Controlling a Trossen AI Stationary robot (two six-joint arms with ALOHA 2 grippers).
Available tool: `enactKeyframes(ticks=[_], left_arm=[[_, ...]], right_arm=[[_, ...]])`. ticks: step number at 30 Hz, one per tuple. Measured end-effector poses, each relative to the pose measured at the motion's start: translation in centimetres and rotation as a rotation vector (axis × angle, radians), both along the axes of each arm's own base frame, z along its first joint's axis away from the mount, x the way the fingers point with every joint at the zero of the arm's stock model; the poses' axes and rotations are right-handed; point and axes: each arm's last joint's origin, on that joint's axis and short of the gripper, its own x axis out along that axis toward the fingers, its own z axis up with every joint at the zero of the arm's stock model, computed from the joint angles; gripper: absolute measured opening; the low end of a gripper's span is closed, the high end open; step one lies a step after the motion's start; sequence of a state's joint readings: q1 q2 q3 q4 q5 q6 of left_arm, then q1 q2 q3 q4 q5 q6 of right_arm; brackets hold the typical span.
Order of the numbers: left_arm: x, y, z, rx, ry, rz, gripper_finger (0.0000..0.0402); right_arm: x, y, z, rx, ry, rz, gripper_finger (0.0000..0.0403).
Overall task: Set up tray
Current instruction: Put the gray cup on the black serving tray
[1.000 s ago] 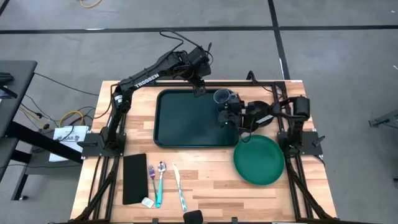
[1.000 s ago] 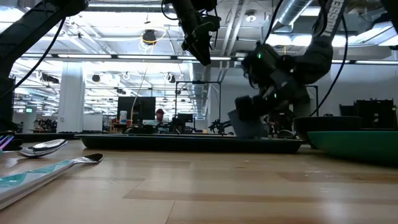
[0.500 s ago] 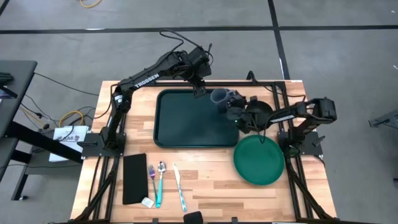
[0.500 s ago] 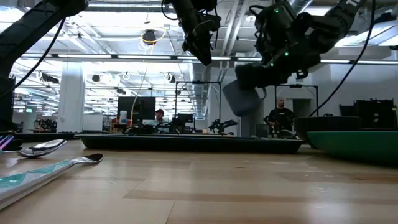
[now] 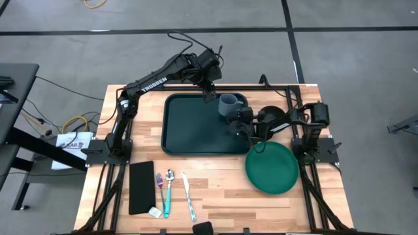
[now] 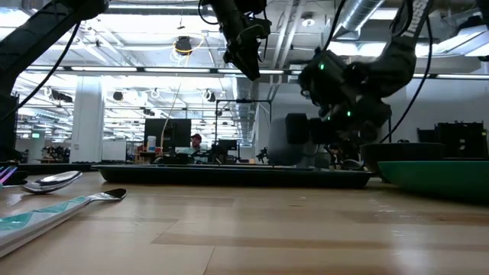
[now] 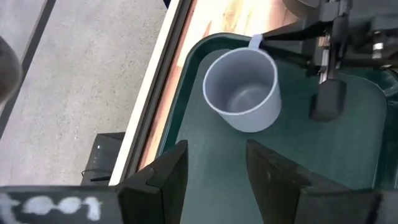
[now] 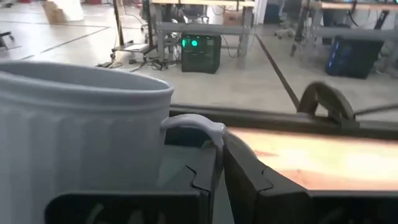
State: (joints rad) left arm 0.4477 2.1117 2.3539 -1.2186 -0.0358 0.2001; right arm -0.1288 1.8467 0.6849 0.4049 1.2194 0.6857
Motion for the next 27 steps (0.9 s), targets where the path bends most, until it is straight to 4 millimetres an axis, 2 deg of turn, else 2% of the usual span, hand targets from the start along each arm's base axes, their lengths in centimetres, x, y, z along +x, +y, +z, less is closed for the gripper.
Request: enactKeyframes(ticks=[3,7,13,19,27], left_arm=[[0.0,0.0,0.0,0.001,0.001,0.0,0.0149],[0.0,0.0,0.0,0.005,0.003,-0.006,0.0149],[0.0,0.0,0.0,0.009,0.005,-0.012,0.0149],[0.0,0.0,0.0,0.011,0.005,-0.014,0.0149],[0.0,0.0,0.0,0.018,0.003,-0.021,0.0149]], right_arm=[[0.0,0.0,-0.7,0.009,-0.002,-0.005,0.002],[0.0,-0.2,-0.7,0.006,0.033,0.001,0.0005],[-0.3,-1.0,-0.7,0.002,0.067,-0.024,0.0014],[-0.5,-1.7,-0.7,-0.022,0.141,-0.051,0.0004],[-0.7,-2.2,-0.7,-0.015,0.175,-0.051,0.0021]])
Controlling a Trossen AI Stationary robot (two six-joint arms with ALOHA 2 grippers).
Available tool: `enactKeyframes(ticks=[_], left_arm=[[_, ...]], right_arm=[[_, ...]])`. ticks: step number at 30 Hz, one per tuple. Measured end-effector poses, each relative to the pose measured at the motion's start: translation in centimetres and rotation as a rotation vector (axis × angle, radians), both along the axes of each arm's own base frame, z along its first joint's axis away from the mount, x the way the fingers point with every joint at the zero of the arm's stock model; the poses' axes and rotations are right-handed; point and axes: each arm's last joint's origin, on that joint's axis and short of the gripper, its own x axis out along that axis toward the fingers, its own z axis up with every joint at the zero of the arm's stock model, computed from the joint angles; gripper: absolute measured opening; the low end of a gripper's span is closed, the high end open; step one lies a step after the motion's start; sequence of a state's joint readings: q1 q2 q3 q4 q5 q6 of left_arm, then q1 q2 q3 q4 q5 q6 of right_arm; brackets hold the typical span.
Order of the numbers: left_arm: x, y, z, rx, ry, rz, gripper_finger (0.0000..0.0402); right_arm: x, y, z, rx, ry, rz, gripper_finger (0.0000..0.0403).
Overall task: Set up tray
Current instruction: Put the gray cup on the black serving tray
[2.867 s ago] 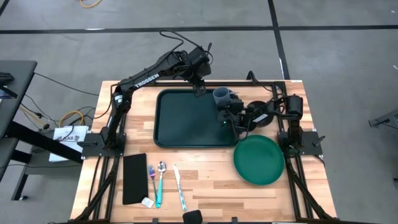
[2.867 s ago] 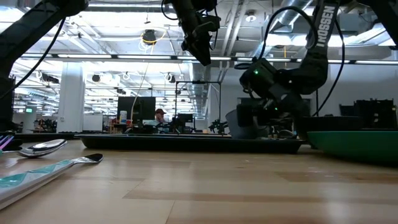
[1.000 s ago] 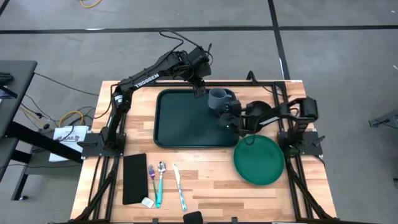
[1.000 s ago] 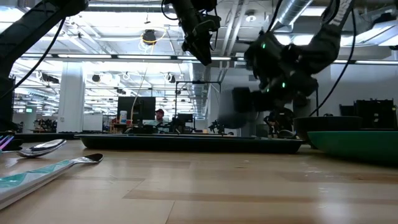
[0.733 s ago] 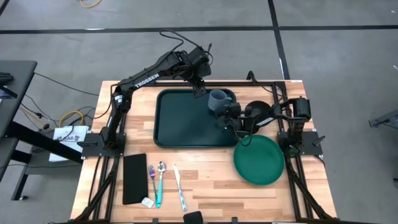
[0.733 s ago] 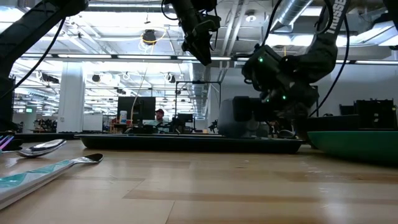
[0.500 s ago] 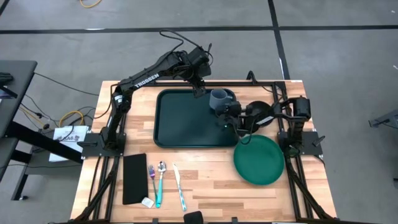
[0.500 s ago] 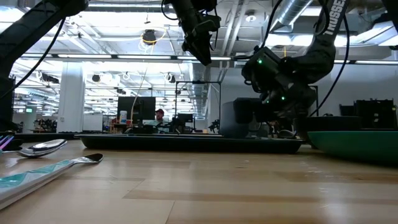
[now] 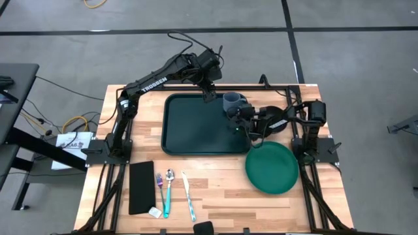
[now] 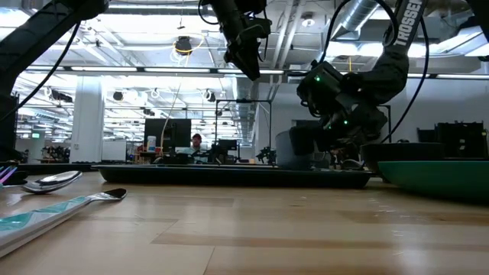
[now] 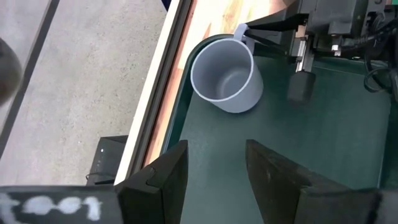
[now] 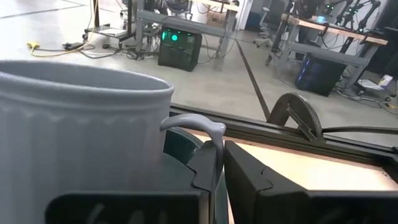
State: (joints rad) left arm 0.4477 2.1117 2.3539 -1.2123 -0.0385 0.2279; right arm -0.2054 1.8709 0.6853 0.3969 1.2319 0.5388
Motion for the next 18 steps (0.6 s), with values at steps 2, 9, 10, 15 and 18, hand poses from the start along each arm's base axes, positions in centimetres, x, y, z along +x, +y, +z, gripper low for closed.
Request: enactKeyframes(ticks=[2,9,10,15,18], left_arm=[[0.0,0.0,0.0,0.0,0.0,-0.001,0.0149],[0.0,0.0,0.0,0.003,0.002,-0.004,0.0149],[0.0,0.0,0.0,0.005,0.003,-0.007,0.0149],[0.0,0.0,0.0,0.007,0.004,-0.011,0.0149],[0.0,0.0,0.0,0.007,0.004,-0.01,0.0149]], right_arm=[[0.0,0.0,0.0,0.001,0.0,0.001,0.0024],[0.09,0.02,-0.06,0.027,-0.009,0.027,0.0042],[0.08,0.02,-0.06,0.027,-0.008,0.027,0.0046],[0.08,0.02,-0.06,0.027,-0.009,0.027,0.0068],[0.09,0.02,-0.06,0.027,-0.009,0.027,0.0081]])
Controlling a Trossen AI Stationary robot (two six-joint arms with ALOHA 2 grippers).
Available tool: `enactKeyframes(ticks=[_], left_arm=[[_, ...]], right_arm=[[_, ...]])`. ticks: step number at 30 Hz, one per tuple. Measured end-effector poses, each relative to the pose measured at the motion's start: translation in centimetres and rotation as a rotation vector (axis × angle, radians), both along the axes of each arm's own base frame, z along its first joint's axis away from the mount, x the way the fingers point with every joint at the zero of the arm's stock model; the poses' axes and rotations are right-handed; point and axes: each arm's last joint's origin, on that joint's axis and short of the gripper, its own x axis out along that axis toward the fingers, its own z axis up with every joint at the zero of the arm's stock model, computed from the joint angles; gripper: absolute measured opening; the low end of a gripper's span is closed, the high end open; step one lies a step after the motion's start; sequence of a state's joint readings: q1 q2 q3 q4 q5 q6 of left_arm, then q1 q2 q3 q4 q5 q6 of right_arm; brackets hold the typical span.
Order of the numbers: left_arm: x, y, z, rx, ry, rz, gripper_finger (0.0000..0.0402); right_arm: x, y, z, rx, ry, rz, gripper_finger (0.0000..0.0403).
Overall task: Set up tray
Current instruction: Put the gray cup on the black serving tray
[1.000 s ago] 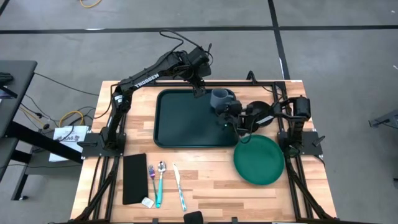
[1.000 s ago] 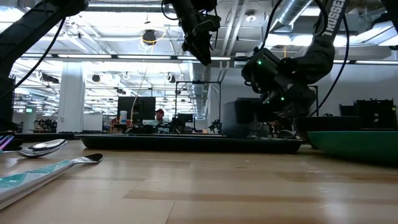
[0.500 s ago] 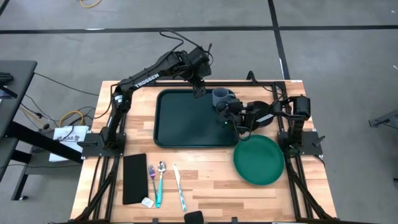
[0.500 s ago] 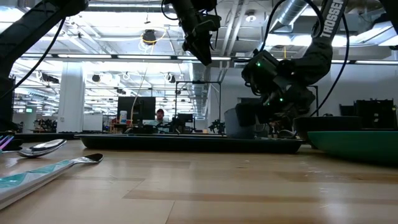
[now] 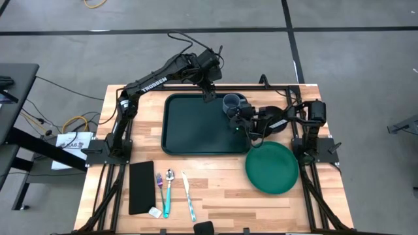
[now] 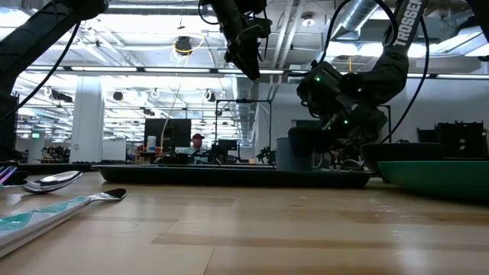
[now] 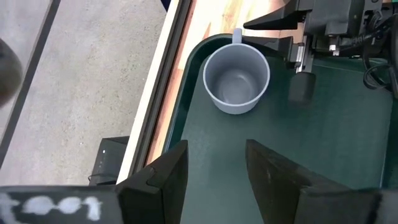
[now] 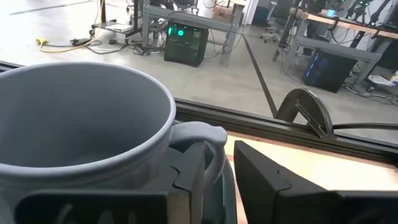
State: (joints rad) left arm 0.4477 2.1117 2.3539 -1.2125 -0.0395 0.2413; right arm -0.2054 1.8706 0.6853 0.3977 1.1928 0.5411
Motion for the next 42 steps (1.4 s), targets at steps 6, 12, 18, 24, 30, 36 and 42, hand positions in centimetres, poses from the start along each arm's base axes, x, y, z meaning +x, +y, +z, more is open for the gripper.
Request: enactKeyframes(ticks=[6,12,18,24,30,36,42], left_arm=[[0.0,0.0,0.0,0.0,0.0,0.0,0.0149],[0.0,0.0,0.0,0.0,0.0,0.001,0.0149],[0.0,0.0,0.0,0.0,0.0,0.001,0.0149],[0.0,0.0,0.0,-0.003,-0.002,0.007,0.0149],[0.0,0.0,0.0,-0.003,-0.002,0.007,0.0149],[0.0,0.0,0.0,-0.003,-0.002,0.007,0.0149],[0.0,0.0,0.0,-0.003,-0.002,0.006,0.0149]], right_arm=[[0.1,0.1,0.0,0.006,-0.009,0.012,0.0106],[0.3,0.6,0.0,0.01,-0.009,0.034,0.0126],[0.8,1.3,0.3,0.006,0.01,0.067,0.0138],[1.2,1.8,0.5,0.002,0.026,0.088,0.0142],[1.1,1.8,0.4,0.002,0.045,0.083,0.0139],[1.2,2.5,0.5,-0.022,0.05,0.085,0.0139],[1.3,3.5,0.5,-0.033,0.058,0.106,0.0133]])
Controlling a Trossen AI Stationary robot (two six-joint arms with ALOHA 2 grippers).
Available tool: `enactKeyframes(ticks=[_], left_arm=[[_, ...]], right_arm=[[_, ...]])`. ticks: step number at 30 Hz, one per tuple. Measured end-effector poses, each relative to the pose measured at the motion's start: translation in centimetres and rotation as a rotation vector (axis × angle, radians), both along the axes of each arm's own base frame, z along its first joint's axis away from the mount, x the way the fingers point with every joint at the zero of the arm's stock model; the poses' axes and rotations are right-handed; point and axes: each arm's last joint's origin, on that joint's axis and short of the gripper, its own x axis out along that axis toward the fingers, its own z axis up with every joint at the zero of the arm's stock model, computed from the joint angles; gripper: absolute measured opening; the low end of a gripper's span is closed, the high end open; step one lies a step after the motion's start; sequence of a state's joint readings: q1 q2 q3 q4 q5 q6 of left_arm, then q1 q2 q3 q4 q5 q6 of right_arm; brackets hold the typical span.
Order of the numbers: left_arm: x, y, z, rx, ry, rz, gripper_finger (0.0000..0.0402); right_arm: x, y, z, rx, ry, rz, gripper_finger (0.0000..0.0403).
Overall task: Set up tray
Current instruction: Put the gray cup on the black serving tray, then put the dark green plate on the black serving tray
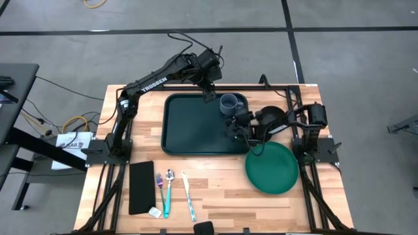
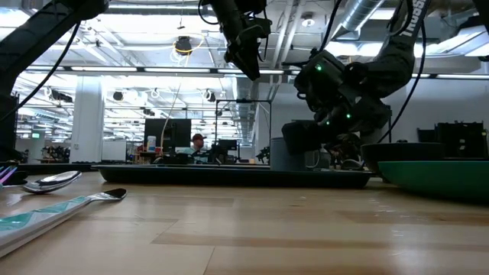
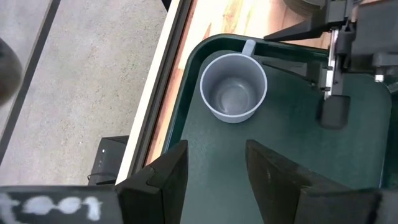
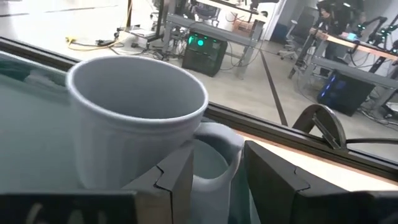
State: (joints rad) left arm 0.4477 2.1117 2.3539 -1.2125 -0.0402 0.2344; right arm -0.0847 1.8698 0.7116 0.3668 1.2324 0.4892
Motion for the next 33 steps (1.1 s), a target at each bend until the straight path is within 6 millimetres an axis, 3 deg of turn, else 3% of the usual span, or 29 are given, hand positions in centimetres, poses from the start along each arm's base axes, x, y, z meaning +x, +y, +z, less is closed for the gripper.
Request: enactKeyframes(ticks=[15,22,25,28,33], left_arm=[[0.0,0.0,0.0,0.001,0.001,-0.002,0.0149],[0.0,0.0,0.0,-0.009,-0.005,0.003,0.0149],[0.0,-0.1,0.0,-0.032,-0.015,-0.013,0.0149],[0.1,-0.3,0.0,-0.076,-0.035,-0.047,0.0149],[-0.1,-0.5,-0.2,-0.132,-0.022,-0.074,0.0149]], right_arm=[[0.5,4.4,0.1,0.0,-0.02,0.139,0.0134],[1.8,7.7,1.4,0.049,-0.196,0.249,0.0133],[3.2,9.1,4.0,0.115,-0.242,0.393,0.0133],[3.9,9.7,8.4,0.169,-0.33,0.543,0.0134],[1.4,9.6,15.4,0.261,-0.503,0.781,0.0134]])
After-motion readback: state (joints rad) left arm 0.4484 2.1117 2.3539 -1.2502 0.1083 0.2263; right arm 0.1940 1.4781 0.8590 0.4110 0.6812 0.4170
